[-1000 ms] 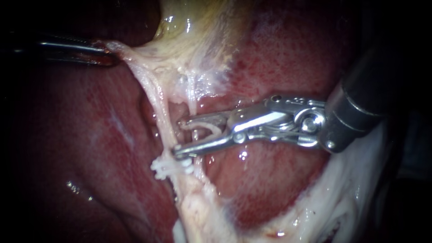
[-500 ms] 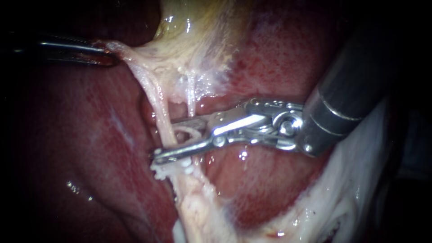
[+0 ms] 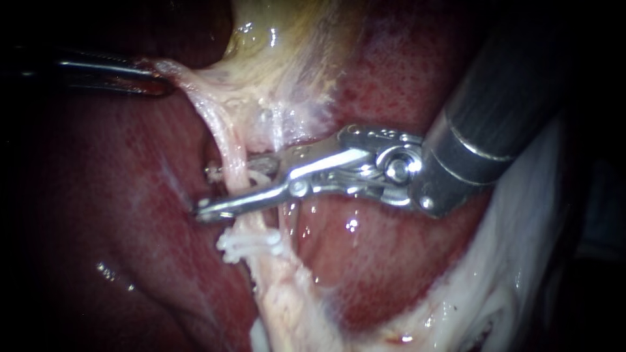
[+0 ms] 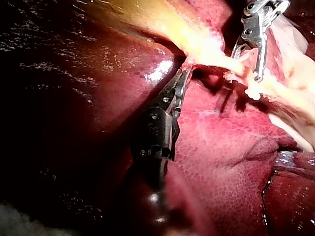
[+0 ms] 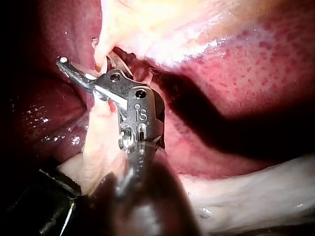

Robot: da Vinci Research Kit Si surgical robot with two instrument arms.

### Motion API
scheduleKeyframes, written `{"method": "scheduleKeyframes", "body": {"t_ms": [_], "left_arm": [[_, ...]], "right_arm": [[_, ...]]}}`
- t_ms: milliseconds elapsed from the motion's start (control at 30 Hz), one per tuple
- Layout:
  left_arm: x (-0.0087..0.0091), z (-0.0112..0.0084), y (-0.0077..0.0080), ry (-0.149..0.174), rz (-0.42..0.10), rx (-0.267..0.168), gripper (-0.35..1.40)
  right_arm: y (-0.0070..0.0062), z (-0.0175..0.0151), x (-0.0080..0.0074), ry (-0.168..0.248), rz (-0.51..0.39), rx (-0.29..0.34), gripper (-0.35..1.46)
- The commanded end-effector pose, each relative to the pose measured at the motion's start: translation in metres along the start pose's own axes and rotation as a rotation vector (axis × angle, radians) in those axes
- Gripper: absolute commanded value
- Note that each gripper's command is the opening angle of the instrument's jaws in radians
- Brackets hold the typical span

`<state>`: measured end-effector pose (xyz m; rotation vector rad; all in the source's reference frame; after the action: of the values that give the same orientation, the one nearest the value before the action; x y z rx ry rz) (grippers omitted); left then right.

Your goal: Clipping third clip left tube

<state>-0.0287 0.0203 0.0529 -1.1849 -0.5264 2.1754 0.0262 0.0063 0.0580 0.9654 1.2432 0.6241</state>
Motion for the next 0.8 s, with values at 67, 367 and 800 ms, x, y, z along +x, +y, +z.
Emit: {"method": "scheduleKeyframes", "body": {"t_ms": [67, 367, 800], "left_arm": [[0.0, 0.0, 0.0, 0.0, 0.0, 0.0, -0.35], [0.0, 0.0, 0.0, 0.0, 0.0, 0.0, -0.35], [0.0, 0.0, 0.0, 0.0, 0.0, 0.0, -0.35]], "right_arm": [[-0.0007, 0.0001, 0.0004, -0.001, 0.002, 0.004, 0.47], [-0.0015, 0.0001, 0.0008, -0.002, 0.004, 0.008, 0.36], [-0.0015, -0.0009, 0.0004, -0.004, 0.115, 0.015, -0.35]]}}
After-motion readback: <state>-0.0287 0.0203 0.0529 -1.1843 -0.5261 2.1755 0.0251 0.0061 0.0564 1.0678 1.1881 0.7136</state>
